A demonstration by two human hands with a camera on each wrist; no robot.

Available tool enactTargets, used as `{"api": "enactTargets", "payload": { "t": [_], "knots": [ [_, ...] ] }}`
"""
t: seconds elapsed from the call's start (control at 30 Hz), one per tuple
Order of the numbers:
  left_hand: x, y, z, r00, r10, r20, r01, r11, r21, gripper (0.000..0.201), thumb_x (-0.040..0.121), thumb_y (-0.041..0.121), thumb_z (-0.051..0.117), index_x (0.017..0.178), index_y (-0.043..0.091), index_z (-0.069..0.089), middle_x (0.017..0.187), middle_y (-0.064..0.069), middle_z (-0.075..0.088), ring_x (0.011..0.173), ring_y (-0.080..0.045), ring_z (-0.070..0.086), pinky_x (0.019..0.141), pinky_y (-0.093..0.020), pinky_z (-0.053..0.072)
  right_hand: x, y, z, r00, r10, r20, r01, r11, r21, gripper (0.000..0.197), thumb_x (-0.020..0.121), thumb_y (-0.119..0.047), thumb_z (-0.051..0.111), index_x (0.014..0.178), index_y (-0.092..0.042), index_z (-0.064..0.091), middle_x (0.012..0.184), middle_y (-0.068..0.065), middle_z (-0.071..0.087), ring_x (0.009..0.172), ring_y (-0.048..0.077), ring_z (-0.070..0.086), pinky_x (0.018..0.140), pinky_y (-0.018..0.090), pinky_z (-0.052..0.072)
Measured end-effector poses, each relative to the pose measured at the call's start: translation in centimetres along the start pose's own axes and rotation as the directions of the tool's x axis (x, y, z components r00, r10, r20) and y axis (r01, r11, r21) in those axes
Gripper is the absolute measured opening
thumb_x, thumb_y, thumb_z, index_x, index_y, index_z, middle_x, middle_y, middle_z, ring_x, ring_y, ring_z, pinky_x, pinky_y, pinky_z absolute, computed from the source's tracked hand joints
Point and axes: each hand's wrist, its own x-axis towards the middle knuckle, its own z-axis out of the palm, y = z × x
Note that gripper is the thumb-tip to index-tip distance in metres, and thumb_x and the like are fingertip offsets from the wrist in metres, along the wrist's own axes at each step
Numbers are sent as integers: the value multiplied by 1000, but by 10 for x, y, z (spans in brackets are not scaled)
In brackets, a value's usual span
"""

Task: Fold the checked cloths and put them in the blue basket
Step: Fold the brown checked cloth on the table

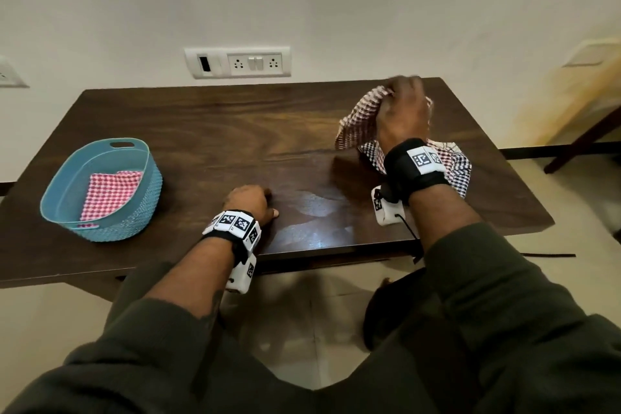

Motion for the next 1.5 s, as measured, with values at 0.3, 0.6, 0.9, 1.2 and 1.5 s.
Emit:
{"api": "enactTargets", "payload": {
  "t": [0.3,0.6,0.9,1.2,1.5],
  "knots": [
    [-22,-30,-14,979,-175,-103,40,663,-748,50,91,23,65,138,11,53,126,-9,64,111,-21,61,94,-29,46,-65,-51,26,855,-129,503,17,975,221,37,79,9,57,94,-19,75,102,-2,71,95,9,65,85,15,48],
    [-43,-13,15,998,0,60,57,267,-962,15,92,11,67,106,6,66,81,-6,66,75,-16,61,71,-26,51,-141,-22,70,806,38,590,-292,894,341,42,76,10,57,81,-29,71,95,-4,73,86,15,70,82,37,59],
    [-44,-11,-15,949,-200,-243,-199,215,-956,32,82,-7,64,90,24,61,87,-9,69,80,-17,64,73,-36,54,-129,-35,45,921,-110,374,128,991,-25,24,85,-17,60,109,-19,64,107,-1,63,101,17,55,91,41,49],
    [-68,3,-74,885,-204,-419,-362,265,-894,39,92,-16,38,116,2,64,114,-16,63,92,-22,69,72,-27,61,-153,-78,34,903,28,430,-164,944,285,26,85,-11,62,109,-18,57,93,1,67,85,20,66,80,42,55],
    [-93,-45,-161,637,-85,-766,-255,915,-314,15,92,21,60,101,14,71,106,-3,56,88,-21,60,77,-31,48,-81,-92,-33,947,-130,293,84,983,163,25,91,-9,56,109,-21,70,102,0,72,90,16,65,81,29,53]
  ]
}}
